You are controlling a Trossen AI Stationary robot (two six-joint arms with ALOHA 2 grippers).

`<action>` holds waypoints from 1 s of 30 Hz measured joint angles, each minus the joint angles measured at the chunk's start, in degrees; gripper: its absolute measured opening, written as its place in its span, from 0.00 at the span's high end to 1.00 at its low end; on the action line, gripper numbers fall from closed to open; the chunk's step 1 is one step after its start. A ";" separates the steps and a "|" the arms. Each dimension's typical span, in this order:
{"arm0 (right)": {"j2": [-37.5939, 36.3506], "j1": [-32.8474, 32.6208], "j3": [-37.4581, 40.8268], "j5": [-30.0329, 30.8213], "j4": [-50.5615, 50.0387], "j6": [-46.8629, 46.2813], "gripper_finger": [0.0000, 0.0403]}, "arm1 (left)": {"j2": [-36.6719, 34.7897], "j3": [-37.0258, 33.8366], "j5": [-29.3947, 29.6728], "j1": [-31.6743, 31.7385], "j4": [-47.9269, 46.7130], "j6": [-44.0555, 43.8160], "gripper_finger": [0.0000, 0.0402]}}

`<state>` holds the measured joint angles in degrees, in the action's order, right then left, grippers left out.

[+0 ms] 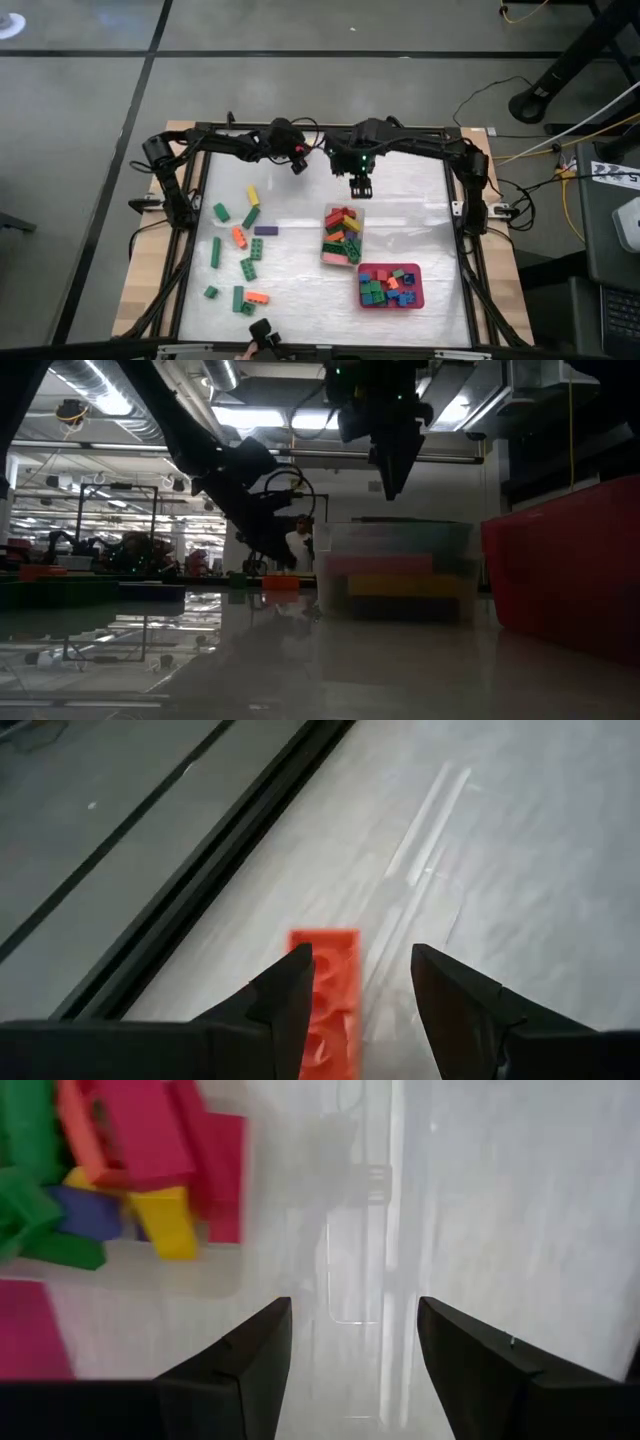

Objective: Sort blocks by size
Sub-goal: Put the orange rectangular game piece into the transparent bin

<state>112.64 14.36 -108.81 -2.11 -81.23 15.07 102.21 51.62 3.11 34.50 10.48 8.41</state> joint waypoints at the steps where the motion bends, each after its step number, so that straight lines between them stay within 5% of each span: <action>1: 0.00 0.88 0.00 -0.09 0.04 0.00 0.47 | 0.02 0.00 0.00 0.34 -0.62 -0.12 0.61; 30: 0.00 17.72 0.02 -7.96 0.74 1.84 0.47 | 5.49 -0.07 -4.02 4.00 -0.53 4.79 0.62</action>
<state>112.64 32.08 -108.79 -10.08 -80.49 16.91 107.70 51.55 -0.91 38.50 9.96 13.20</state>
